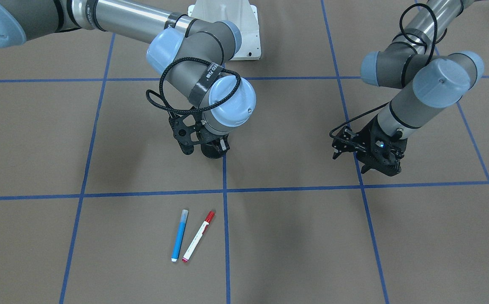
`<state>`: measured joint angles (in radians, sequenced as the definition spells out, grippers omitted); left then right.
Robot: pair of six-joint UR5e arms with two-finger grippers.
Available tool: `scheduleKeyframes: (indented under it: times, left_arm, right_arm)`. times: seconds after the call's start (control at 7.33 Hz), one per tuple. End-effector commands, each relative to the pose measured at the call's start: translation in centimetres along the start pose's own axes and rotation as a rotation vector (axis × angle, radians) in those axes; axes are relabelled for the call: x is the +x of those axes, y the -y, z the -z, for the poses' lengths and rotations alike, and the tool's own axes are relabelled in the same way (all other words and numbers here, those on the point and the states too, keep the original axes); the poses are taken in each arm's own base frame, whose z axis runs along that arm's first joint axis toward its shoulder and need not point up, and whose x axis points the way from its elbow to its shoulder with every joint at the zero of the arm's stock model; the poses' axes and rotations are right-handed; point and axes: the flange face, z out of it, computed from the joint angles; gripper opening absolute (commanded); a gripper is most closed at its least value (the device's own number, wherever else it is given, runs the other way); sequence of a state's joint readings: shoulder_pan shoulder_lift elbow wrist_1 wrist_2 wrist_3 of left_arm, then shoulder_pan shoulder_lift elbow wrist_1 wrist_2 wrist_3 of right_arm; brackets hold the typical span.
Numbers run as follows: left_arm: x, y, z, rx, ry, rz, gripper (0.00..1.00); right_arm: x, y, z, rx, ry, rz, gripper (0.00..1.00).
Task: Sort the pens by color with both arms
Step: 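Close the right gripper on the green highlighter and lift it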
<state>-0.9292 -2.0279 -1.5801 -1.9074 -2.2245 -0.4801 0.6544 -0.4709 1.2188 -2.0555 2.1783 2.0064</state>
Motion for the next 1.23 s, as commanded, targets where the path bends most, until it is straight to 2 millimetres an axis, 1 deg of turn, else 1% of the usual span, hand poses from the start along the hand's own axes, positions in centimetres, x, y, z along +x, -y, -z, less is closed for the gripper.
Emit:
scheduleKeyframes:
  times: [0.0, 0.27, 0.55, 0.68, 0.82, 0.95, 1.09]
  left_arm:
    - [0.0, 0.0, -0.2, 0.002, 0.007, -0.001, 0.85]
    - [0.1, -0.2, -0.6, -0.003, 0.005, -0.003, 0.85]
    - [0.0, -0.2, -0.7, -0.003, 0.007, -0.003, 0.86]
    - [0.0, -0.2, -0.8, -0.005, 0.007, -0.003, 0.85]
    - [0.1, -0.3, -1.0, -0.008, 0.006, -0.003, 0.86]
    - [0.2, -0.3, -1.1, -0.011, 0.004, 0.0, 0.86]
    - [0.2, -0.4, -1.2, -0.012, 0.004, 0.004, 0.86]
  right_arm:
    - [0.3, -0.1, 0.4, -0.004, 0.009, 0.006, 0.08]
    - [1.2, -0.8, 1.9, -0.01, 0.018, 0.014, 0.07]
    - [2.7, -1.0, 4.2, -0.005, 0.035, 0.018, 0.06]
    - [3.5, -0.4, 6.7, -0.013, 0.071, 0.021, 0.06]
    - [5.0, 0.1, 9.4, -0.013, 0.098, 0.066, 0.05]
    - [6.2, 0.9, 11.8, -0.017, 0.138, 0.093, 0.06]
    - [7.2, 1.3, 14.1, 0.017, 0.203, 0.151, 0.06]
